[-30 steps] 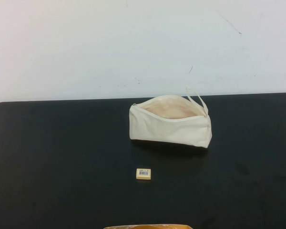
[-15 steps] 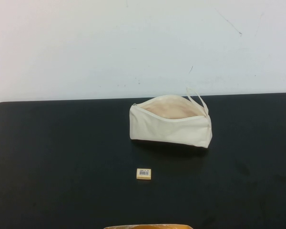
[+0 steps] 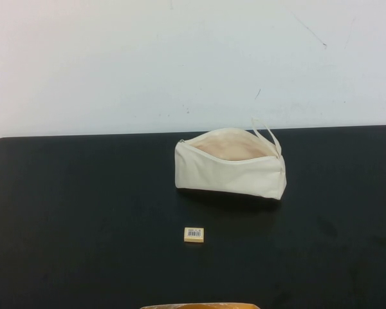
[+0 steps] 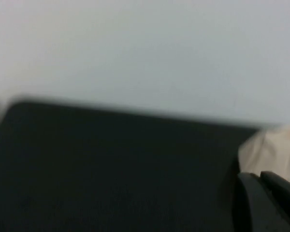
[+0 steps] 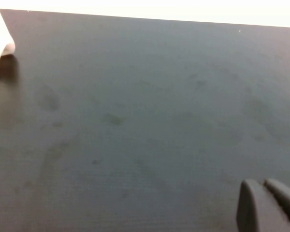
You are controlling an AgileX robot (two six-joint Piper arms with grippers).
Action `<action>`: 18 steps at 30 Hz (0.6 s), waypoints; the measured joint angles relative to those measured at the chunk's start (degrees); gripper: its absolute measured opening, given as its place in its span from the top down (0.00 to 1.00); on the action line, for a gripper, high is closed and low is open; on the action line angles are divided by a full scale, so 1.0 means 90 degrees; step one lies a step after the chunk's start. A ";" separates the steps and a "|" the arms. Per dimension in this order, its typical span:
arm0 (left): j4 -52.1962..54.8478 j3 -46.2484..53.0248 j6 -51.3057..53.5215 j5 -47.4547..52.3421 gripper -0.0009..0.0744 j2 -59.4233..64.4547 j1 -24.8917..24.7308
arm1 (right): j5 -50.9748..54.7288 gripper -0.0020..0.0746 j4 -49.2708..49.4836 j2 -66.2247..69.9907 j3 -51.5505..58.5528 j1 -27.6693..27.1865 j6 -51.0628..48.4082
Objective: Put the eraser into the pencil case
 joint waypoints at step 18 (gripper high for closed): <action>-0.1962 -0.3171 0.2626 0.3183 0.99 0.4789 -0.0514 | 0.0000 0.98 0.0000 0.0000 0.0000 0.0000 0.0000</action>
